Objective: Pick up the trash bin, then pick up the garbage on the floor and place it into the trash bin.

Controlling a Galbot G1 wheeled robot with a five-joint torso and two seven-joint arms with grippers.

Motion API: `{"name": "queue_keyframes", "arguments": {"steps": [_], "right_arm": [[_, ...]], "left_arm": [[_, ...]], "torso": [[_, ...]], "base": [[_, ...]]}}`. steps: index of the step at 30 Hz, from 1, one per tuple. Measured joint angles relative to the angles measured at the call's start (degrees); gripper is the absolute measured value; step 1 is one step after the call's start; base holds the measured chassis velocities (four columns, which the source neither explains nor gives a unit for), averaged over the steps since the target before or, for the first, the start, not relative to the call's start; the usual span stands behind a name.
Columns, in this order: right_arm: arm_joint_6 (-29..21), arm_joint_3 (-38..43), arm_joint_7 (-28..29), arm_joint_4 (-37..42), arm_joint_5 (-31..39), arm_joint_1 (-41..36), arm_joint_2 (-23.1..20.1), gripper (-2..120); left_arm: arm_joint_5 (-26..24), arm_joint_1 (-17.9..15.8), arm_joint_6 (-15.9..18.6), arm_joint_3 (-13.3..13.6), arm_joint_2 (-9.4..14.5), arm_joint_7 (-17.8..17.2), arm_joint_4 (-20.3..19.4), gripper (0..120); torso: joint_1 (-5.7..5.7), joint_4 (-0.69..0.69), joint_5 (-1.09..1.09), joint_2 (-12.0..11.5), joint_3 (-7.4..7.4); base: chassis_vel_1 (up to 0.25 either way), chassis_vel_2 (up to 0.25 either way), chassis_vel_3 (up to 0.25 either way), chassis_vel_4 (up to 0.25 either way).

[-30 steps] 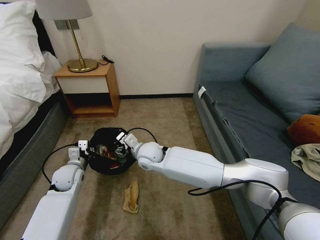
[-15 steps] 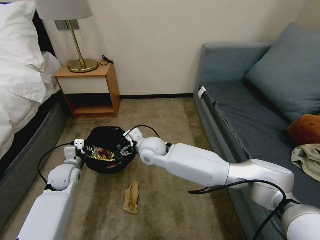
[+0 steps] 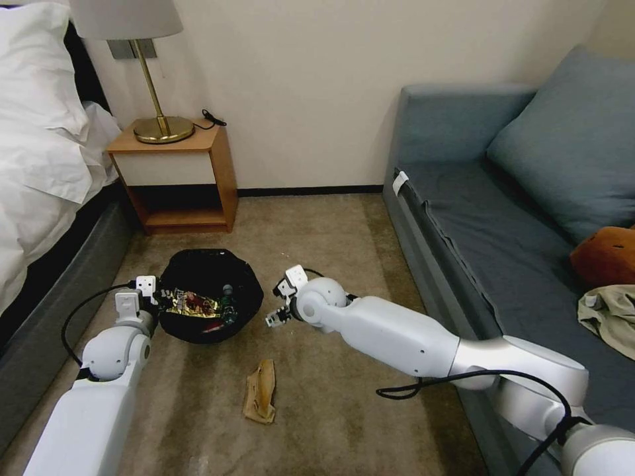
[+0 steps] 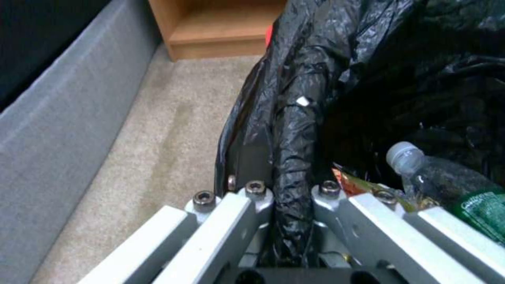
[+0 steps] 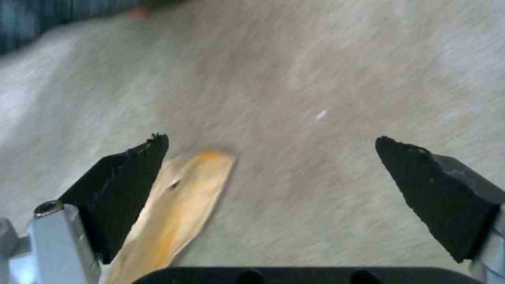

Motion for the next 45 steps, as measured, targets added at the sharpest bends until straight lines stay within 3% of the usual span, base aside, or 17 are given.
{"name": "queue_keyframes", "arguments": {"steps": [10, 25, 45], "right_arm": [[0.2, -1.5, -0.2, 2.4, 3.7, -7.6, 2.2, 100], [1.5, -6.1, -0.6, -1.0, 4.3, -11.1, 5.8, 100], [3.0, -8.2, -5.6, -8.5, -4.1, -12.4, 6.3, 100]], "left_arm": [[-0.1, 0.0, 1.2, -0.8, -0.6, -0.4, -1.9, 2], [0.1, 1.8, 1.5, -2.4, -1.9, -0.6, -4.5, 2], [1.7, 2.7, 1.3, -2.1, -4.3, -0.5, -5.9, 2]], "torso": [[0.00, 0.01, 0.00, 0.0, 0.00], [-0.01, 0.01, 0.00, 0.0, 0.00], [-0.01, 0.00, 0.00, 0.0, 0.00]], "base": [[0.000, 0.000, 0.000, 0.000], [0.000, 0.000, 0.000, 0.000], [0.000, 0.000, 0.000, 0.000]]}}
